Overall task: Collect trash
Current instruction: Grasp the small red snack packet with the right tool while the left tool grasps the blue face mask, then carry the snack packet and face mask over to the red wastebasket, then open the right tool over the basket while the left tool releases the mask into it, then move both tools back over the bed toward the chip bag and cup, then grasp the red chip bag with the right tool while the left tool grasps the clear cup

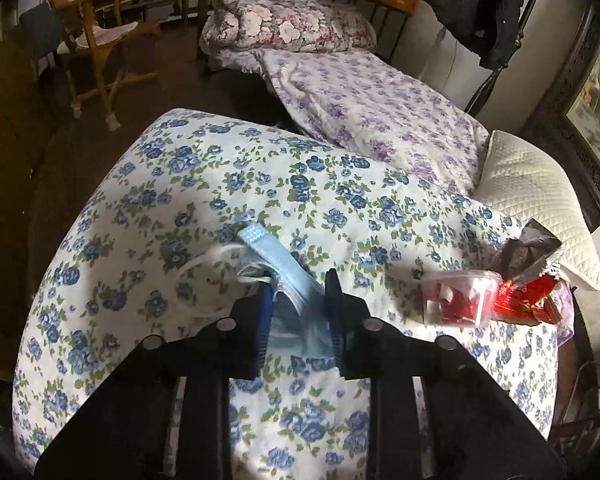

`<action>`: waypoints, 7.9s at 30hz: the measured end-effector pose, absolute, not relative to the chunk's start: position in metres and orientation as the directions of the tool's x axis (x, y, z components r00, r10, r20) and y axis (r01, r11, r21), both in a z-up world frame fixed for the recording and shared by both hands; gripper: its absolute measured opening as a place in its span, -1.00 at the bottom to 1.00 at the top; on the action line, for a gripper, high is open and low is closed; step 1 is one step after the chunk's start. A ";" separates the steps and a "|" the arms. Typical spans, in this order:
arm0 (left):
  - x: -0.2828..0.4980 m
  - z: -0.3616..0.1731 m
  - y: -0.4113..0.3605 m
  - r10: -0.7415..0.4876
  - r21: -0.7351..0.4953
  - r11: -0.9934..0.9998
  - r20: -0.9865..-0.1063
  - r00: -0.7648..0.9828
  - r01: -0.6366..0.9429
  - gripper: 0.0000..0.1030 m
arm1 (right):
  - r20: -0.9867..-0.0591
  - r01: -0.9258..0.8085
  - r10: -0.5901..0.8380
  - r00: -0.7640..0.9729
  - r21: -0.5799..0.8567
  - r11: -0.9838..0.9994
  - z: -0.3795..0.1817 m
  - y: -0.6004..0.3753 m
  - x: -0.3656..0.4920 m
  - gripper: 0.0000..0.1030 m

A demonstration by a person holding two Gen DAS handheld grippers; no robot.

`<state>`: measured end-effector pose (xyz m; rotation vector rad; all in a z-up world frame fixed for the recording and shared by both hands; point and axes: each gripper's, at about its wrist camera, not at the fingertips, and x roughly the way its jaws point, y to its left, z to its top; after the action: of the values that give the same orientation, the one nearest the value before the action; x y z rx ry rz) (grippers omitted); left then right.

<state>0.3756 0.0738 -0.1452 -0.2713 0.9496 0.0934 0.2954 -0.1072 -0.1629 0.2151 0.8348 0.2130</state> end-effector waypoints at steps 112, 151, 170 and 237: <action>0.109 -0.279 -0.374 -0.342 -0.178 0.751 -0.929 0.144 0.636 -0.78 | -0.973 0.519 0.037 0.228 0.154 0.841 -0.408 -0.508 0.032 0.26; 0.105 -0.356 -0.436 -0.270 -0.256 0.695 -0.959 -0.087 0.672 0.13 | -0.979 0.501 0.100 0.179 0.178 0.847 -0.383 -0.503 -0.031 0.69; 0.089 -0.214 -0.383 -0.519 -0.297 0.677 -0.842 0.151 0.673 0.74 | -0.971 0.452 -0.003 0.237 0.108 0.885 -0.312 -0.489 -0.029 0.70; 0.287 -0.102 0.055 -0.110 -0.210 0.975 -0.755 0.646 -0.079 0.87 | -0.770 -0.035 0.144 0.622 0.157 0.987 -0.154 -0.170 0.378 -0.25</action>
<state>0.2867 0.0548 -0.1019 -0.2327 0.8701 -0.0175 0.3781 -0.1704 -0.1541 0.1311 0.8944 0.1028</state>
